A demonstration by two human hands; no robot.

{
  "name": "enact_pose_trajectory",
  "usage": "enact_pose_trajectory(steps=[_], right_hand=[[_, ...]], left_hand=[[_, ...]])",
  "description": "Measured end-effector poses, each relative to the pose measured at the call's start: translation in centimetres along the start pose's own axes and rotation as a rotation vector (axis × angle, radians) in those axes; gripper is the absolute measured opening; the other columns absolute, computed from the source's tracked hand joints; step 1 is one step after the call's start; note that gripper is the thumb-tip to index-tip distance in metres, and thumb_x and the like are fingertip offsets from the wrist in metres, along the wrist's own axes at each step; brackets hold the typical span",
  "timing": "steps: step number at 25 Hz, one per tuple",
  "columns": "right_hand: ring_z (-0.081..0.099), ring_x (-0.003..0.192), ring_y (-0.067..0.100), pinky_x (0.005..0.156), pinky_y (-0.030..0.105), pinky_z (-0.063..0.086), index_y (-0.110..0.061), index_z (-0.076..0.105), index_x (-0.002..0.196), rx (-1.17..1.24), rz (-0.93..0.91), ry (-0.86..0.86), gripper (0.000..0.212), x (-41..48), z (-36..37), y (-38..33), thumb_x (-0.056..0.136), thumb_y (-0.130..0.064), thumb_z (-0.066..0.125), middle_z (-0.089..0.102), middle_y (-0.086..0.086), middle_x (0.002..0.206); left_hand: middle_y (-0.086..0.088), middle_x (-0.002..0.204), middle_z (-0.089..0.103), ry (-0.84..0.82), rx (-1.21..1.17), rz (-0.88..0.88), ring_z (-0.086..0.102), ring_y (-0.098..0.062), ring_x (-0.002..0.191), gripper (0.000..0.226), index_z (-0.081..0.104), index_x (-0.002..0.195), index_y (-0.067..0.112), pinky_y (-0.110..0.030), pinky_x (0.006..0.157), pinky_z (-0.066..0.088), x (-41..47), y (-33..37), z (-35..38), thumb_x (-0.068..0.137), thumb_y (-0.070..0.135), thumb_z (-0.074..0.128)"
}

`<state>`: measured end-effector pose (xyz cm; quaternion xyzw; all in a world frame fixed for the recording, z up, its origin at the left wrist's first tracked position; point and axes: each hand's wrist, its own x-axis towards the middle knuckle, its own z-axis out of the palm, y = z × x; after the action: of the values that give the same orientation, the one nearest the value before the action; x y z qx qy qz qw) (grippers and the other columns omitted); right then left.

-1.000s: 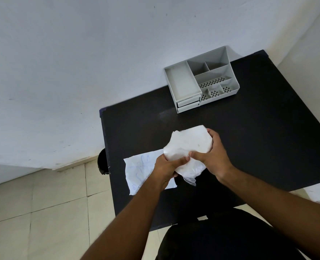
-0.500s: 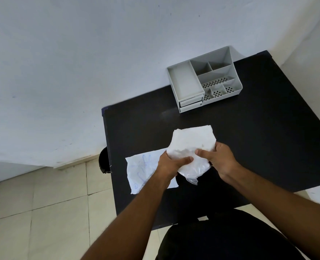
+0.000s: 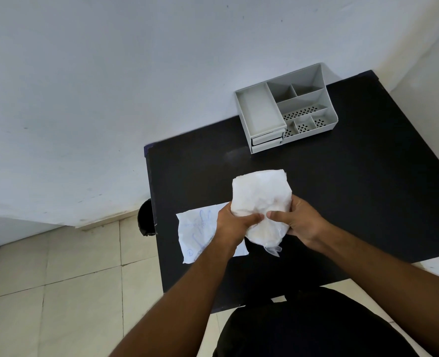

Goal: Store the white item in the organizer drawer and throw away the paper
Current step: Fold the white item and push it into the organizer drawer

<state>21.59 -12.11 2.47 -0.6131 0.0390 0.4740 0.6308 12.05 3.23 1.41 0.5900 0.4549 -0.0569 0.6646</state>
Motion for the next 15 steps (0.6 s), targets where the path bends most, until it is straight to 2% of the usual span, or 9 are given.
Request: enact_pose_trajectory(steps=[2, 4, 6, 10, 13, 15], right_hand=[[0.073, 0.102, 0.028, 0.075, 0.046, 0.062, -0.018, 0.063, 0.12, 0.038, 0.033, -0.041, 0.043, -0.2, 0.1, -0.1, 0.084, 0.003, 0.073, 0.075, 0.004, 0.113], [0.073, 0.1, 0.028, 0.067, 0.042, 0.062, -0.018, 0.063, 0.118, 0.069, 0.047, -0.038, 0.042, -0.4, 0.3, -0.1, 0.084, 0.005, 0.071, 0.075, 0.004, 0.112], [0.074, 0.098, 0.027, 0.065, 0.04, 0.061, -0.016, 0.064, 0.119, 0.036, 0.031, -0.005, 0.043, -0.4, 0.6, 0.2, 0.083, 0.006, 0.072, 0.075, 0.005, 0.112], [0.076, 0.09, 0.02, 0.064, 0.032, 0.06, -0.014, 0.066, 0.116, -0.011, -0.007, 0.064, 0.038, -0.7, 1.1, 0.5, 0.084, 0.006, 0.071, 0.076, 0.005, 0.109], [0.076, 0.086, 0.019, 0.062, 0.03, 0.06, -0.015, 0.069, 0.109, -0.044, -0.026, 0.044, 0.033, -1.2, 1.6, 0.4, 0.083, 0.004, 0.073, 0.078, 0.004, 0.102], [0.076, 0.084, 0.018, 0.061, 0.029, 0.059, -0.016, 0.069, 0.107, -0.046, -0.038, 0.038, 0.03, -1.5, 2.0, 0.3, 0.082, 0.001, 0.075, 0.078, 0.003, 0.1]], left_hand=[[-0.005, 0.102, 0.078, -0.04, -0.031, -0.039, 0.075, -0.028, 0.098, 0.052, 0.07, 0.109, 0.014, -0.044, 0.082, 0.063, 0.2, -0.4, -0.4, 0.063, 0.012, 0.093], [-0.007, 0.104, 0.078, -0.059, -0.049, -0.049, 0.075, -0.029, 0.098, 0.05, 0.07, 0.111, 0.014, -0.049, 0.084, 0.062, 0.0, -0.4, -0.8, 0.065, 0.01, 0.091], [-0.008, 0.106, 0.078, -0.112, -0.101, -0.06, 0.075, -0.03, 0.098, 0.049, 0.07, 0.114, 0.014, -0.052, 0.087, 0.06, -0.2, -0.4, -1.1, 0.069, 0.01, 0.09], [-0.005, 0.112, 0.077, -0.224, -0.178, -0.115, 0.073, -0.026, 0.104, 0.052, 0.067, 0.122, 0.016, -0.045, 0.089, 0.06, -0.9, -0.3, -1.5, 0.074, 0.021, 0.089], [-0.009, 0.11, 0.077, -0.188, -0.17, -0.107, 0.073, -0.031, 0.105, 0.062, 0.07, 0.116, 0.015, -0.051, 0.09, 0.059, -0.8, -0.2, -1.3, 0.061, 0.023, 0.097], [-0.009, 0.102, 0.079, -0.112, -0.158, -0.067, 0.074, -0.031, 0.1, 0.051, 0.073, 0.107, 0.012, -0.048, 0.086, 0.061, -0.6, -0.2, -1.3, 0.062, 0.016, 0.097]])
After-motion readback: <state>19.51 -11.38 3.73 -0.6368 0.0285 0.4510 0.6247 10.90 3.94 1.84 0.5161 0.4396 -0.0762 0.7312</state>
